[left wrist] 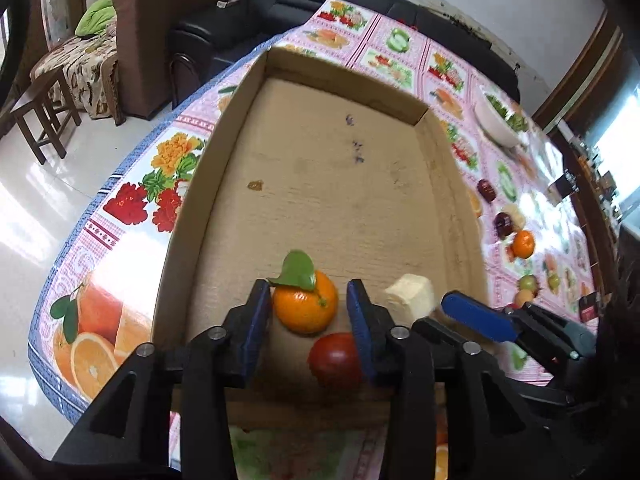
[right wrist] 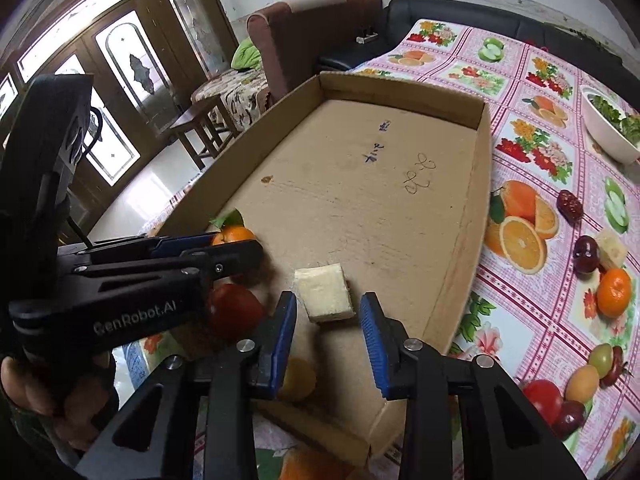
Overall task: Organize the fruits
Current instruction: 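Carry the tangerine and cheese cube into the tray and release both, then withdraw both tools from the tray toward the remaining fruits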
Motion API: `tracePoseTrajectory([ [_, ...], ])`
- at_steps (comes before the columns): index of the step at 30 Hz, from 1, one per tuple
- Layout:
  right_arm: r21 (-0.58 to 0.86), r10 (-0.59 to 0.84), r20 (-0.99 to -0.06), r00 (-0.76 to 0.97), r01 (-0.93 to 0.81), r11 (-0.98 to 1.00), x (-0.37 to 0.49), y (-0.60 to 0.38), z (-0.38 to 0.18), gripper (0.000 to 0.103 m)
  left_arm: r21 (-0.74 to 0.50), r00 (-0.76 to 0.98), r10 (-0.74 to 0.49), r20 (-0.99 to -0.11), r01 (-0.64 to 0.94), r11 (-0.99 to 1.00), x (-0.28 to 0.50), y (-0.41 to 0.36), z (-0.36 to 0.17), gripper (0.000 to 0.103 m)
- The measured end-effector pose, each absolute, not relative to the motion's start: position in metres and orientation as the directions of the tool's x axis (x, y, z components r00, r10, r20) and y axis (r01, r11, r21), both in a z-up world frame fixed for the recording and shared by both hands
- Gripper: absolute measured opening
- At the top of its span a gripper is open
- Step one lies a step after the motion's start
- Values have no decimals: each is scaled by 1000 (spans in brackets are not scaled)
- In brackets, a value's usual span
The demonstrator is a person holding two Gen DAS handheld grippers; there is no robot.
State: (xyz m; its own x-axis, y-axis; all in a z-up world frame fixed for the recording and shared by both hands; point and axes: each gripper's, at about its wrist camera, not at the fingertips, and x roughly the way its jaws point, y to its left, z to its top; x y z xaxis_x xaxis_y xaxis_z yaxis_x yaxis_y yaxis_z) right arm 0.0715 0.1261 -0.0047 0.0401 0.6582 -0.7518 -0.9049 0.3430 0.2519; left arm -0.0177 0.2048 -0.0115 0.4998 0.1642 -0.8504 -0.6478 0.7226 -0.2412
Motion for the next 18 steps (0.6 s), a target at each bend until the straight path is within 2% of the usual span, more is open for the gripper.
tracePoseTrajectory([
  [6,278,695,-717,55,-891,358,75,92,9,35,-244,535,180,-826,-626,740,-20,187,8,40],
  [18,362,706,-691,155,-772,523,118,-13,7,38,-277,576,89,-812,-516,810,2,130,18,40],
])
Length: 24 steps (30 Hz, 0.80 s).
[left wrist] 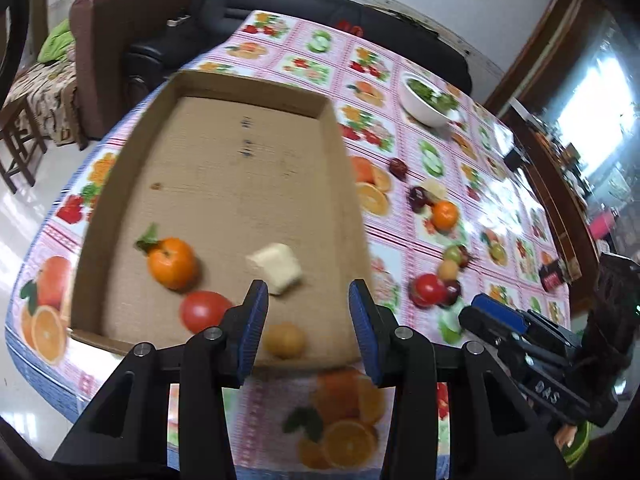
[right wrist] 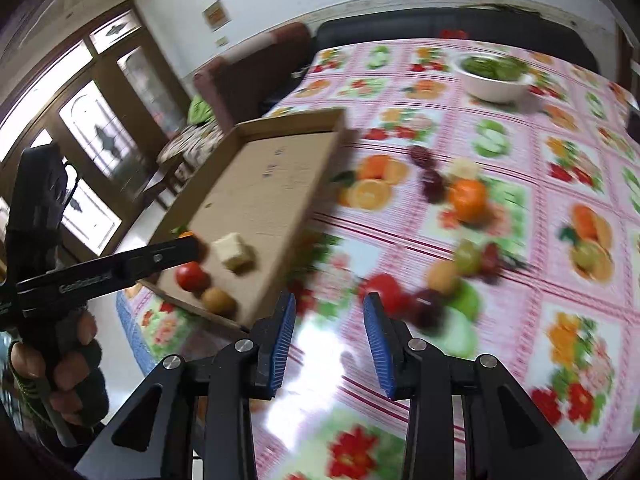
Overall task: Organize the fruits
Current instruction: 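Withdraw both tools from the tray toward the remaining fruits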
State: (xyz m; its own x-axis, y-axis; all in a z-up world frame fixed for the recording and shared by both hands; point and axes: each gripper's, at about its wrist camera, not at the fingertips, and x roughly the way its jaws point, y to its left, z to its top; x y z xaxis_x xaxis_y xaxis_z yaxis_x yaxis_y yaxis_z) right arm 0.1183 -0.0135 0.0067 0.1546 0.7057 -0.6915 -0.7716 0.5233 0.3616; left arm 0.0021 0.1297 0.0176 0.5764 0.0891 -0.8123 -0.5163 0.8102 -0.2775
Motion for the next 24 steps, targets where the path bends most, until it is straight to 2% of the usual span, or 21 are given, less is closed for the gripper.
tracePoseTrajectory([
  [10,408,680,-703,208,-665,625,146,-80,-16,38,-281,569,15,-822,-427,859,21,81,14,40],
  [24,424,680,-694,236,-629,651,153,-106,-21,38,-252,550,-12,-835,-363,897,40,43,11,40],
])
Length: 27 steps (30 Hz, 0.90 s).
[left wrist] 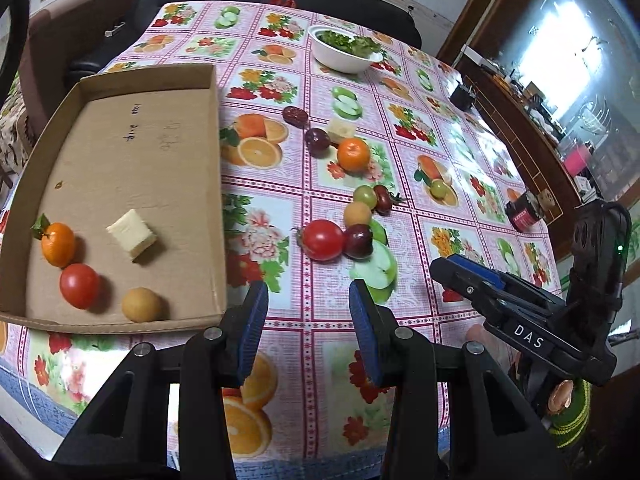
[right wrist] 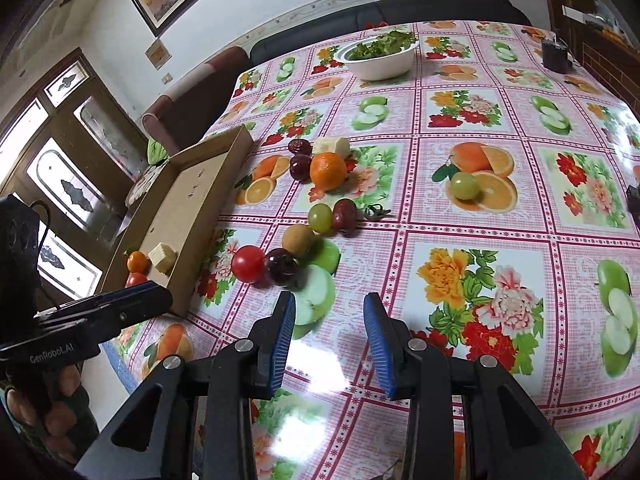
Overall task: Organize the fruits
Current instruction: 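Withdraw both tools from the tray toward the remaining fruits, then grasp the red tomato with the left tool while the right tool grasps the dark plum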
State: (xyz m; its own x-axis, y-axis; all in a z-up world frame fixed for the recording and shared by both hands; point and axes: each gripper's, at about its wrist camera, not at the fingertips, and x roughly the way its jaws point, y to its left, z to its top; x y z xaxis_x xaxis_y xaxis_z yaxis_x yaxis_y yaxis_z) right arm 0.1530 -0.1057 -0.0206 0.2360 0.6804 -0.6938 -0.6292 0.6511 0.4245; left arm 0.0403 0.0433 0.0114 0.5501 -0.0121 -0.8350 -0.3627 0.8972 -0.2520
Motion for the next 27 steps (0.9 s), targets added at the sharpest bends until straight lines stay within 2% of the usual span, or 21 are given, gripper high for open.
tracePoseTrajectory([
  [12,441,688,-691,219,-626,643,157,-100,-25,38,-198,497,-1,-868,-344,918,64,35,-12,40],
  [22,431,690,-709,145,-685,587,158,-36,-35,38,-195,486,-1,-874,-348,917,60,49,-18,40],
  [24,437,696,-704,143,-685,582,162,-29,-38,35,-191,485,-1,-874,-343,920,67,50,-17,40],
  [26,431,693,-705,150,-685,587,164,-30,-37,26,-187,484,-3,-875,-331,925,73,49,-18,40],
  [27,427,689,-709,153,-684,592,166,-33,-37,26,-186,483,-7,-876,-325,927,77,48,-19,40],
])
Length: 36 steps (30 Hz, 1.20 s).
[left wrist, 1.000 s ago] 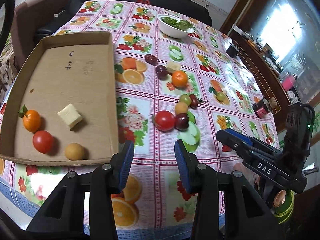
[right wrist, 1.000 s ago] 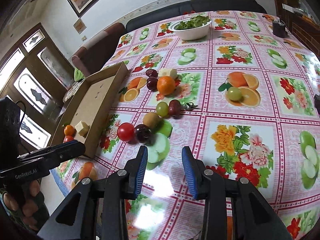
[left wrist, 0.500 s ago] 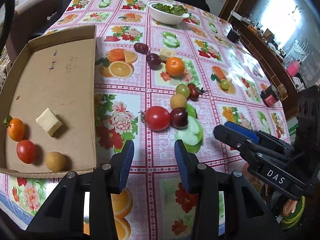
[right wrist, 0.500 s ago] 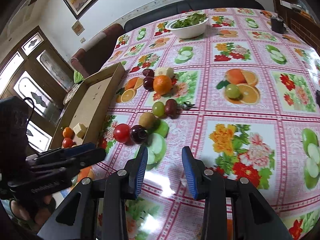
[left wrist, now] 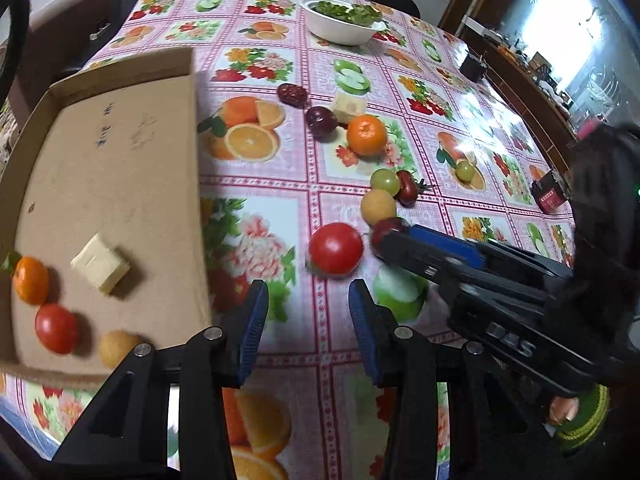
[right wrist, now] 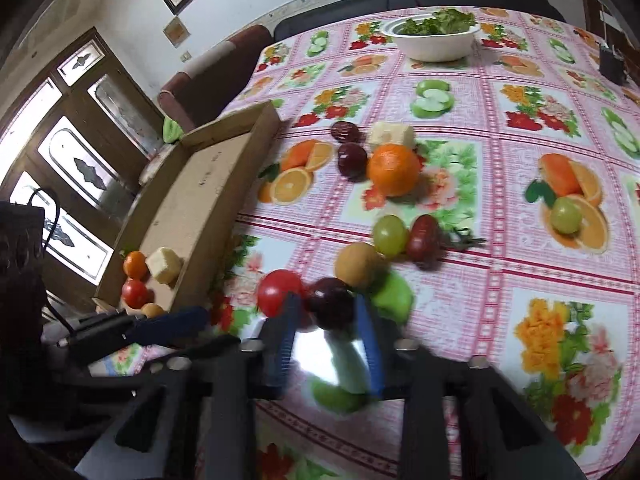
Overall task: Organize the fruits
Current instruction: 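Grasp the red tomato with the left tool while the right tool grasps the dark plum, then carry the tomato and plum into the tray and open both tools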
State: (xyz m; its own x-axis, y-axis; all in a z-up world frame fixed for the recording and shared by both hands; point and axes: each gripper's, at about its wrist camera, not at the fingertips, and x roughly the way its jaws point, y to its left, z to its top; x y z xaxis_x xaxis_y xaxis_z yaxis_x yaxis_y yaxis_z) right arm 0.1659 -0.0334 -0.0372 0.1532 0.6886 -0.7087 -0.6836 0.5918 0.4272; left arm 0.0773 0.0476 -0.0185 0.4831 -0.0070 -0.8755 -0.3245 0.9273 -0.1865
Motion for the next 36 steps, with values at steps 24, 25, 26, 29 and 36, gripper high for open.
tracePoseTrajectory([
  [24,454,703,-660,264,-606,653,169,-118,-16,26,-174,495,9,-869,-323,930,101,34,-27,29],
  [25,453,705,-658,265,-608,652,168,-118,-15,26,-171,497,16,-868,-327,929,99,34,-25,29],
  [26,453,707,-656,265,-611,649,167,-117,-14,26,-167,500,23,-866,-331,929,96,34,-22,29],
  [29,450,711,-653,261,-621,642,163,-114,-10,26,-168,516,36,-856,-343,924,86,36,-12,29],
  [36,440,719,-651,243,-650,619,151,-101,-4,26,-156,542,88,-836,-388,909,66,50,5,29],
])
